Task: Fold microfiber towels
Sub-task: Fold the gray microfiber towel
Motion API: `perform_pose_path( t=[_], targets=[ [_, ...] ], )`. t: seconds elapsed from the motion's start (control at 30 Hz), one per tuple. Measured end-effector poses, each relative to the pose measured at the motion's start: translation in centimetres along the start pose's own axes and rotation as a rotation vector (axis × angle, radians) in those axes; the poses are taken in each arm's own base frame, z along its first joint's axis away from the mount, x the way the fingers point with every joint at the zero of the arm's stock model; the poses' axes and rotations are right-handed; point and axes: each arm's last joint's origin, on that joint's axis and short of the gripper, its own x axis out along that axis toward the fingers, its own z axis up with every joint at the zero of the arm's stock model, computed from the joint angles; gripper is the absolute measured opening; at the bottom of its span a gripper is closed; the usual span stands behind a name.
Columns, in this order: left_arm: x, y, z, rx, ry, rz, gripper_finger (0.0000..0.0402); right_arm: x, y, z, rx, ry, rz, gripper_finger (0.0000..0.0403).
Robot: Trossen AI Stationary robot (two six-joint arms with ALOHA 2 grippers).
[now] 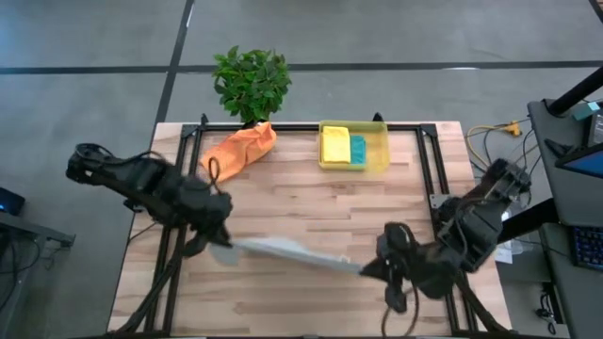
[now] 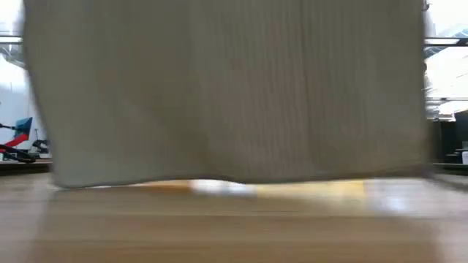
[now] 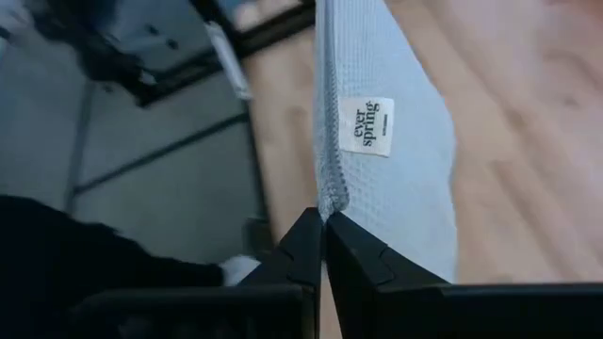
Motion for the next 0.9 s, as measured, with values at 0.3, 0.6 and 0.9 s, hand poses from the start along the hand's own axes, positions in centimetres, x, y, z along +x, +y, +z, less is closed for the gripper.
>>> perform_pose_path(
  t=[0.3, 0.6, 0.9],
  targets=[
    [5.4, -2.8, 0.1, 0.045, 0.116, 0.038, 0.0, 1.5, 2.3, -0.9, 0.039, 0.124, -0.15, 0.0008],
    [10.7, 1.2, 0.2, 0.146, 0.184, 0.438, 0.0, 4.5, -1.4, -5.1, 0.005, 0.246, -0.452, 0.0008],
    [16.3, 6.7, -0.1, 0.215, 0.338, 0.555, 0.0, 7.7, -7.0, -8.8, 0.04, 0.256, -0.52, 0.0008]
  ],
)
